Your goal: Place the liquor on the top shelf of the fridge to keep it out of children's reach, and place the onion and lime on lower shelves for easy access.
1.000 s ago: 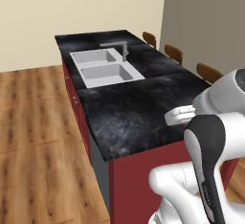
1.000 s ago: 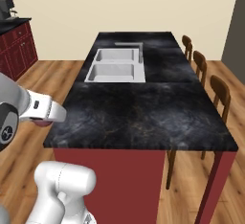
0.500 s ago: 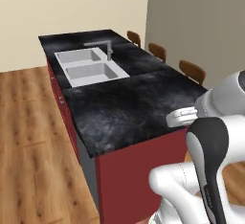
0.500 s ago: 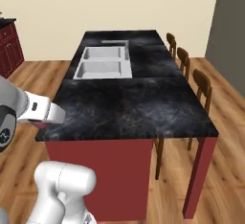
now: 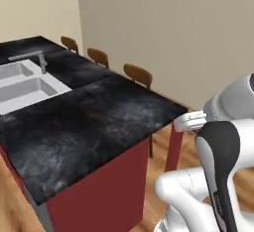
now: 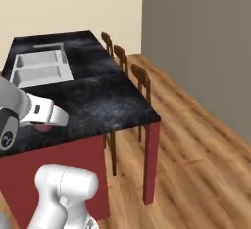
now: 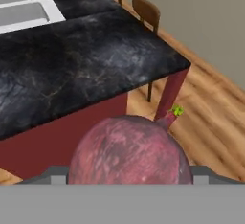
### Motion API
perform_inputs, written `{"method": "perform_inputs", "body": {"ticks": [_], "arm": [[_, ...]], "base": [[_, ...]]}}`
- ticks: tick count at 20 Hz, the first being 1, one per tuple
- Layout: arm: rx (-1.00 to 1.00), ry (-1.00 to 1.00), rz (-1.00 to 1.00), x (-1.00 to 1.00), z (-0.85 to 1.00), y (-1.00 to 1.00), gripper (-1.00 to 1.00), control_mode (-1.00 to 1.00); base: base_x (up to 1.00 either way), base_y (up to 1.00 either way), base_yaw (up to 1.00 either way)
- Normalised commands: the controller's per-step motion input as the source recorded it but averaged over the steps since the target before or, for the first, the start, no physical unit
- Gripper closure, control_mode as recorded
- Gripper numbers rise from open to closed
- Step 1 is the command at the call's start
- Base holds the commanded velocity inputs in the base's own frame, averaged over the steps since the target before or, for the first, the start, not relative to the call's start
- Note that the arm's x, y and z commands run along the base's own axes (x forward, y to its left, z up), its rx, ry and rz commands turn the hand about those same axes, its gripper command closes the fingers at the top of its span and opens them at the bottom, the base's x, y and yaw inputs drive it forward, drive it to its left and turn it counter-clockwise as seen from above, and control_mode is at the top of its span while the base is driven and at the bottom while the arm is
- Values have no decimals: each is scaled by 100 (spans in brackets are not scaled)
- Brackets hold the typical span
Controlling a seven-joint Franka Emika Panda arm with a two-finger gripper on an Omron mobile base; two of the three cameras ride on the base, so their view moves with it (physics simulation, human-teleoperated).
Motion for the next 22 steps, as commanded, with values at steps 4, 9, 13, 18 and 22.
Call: {"method": "perform_inputs", "body": {"ticks": [4,9,13,18,22], "arm": [[0,0,0,0,0,0,100,100],[0,0,0,0,0,0,100,100],[0,0,0,0,0,0,100,100],[0,0,0,0,0,0,100,100],[0,0,0,0,0,0,100,100]], "base": [[2,-48,-66],[3,-47,-71],[9,-36,-76],[12,-23,-78],[16,-8,-77]]}}
